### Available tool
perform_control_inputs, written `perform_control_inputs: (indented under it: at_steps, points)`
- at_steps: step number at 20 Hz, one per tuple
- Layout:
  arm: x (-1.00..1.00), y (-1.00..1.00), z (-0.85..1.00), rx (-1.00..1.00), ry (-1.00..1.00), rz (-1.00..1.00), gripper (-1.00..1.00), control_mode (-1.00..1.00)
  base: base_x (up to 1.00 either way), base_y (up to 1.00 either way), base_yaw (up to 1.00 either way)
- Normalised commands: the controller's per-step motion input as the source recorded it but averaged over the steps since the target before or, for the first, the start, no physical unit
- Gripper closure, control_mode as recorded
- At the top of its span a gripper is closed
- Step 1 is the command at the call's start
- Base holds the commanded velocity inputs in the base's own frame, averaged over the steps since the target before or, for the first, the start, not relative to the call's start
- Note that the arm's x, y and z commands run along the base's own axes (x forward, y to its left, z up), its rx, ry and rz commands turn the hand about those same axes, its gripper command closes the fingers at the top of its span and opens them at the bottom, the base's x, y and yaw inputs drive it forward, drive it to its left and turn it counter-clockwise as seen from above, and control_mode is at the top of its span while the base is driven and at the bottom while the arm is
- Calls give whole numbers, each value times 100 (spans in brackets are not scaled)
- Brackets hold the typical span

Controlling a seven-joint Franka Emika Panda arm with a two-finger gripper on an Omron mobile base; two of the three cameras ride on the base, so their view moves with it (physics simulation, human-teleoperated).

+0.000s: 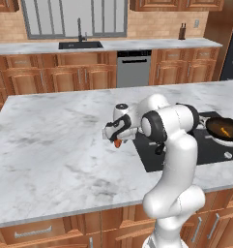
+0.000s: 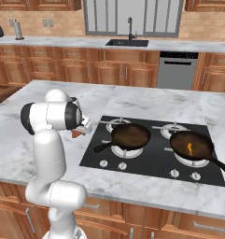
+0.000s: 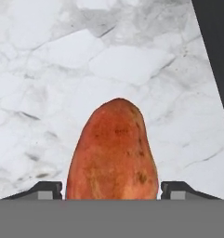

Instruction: Place both pans onto different burners. Then place the sweet potato and the shrimp on different pans.

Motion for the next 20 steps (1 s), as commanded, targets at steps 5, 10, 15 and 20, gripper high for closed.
perform_control_inputs:
  at_steps: [5, 10, 15, 20]
  points:
    - [7, 0, 17, 0, 0, 0, 100, -100, 0, 0, 0]
    - [0, -7, 70, 0, 0, 0, 100, -100, 0, 0, 0]
    - [-21, -22, 85, 0, 0, 0, 100, -100, 0, 0, 0]
    - [-48, -51, 58, 0, 0, 0, 100, -100, 0, 0, 0]
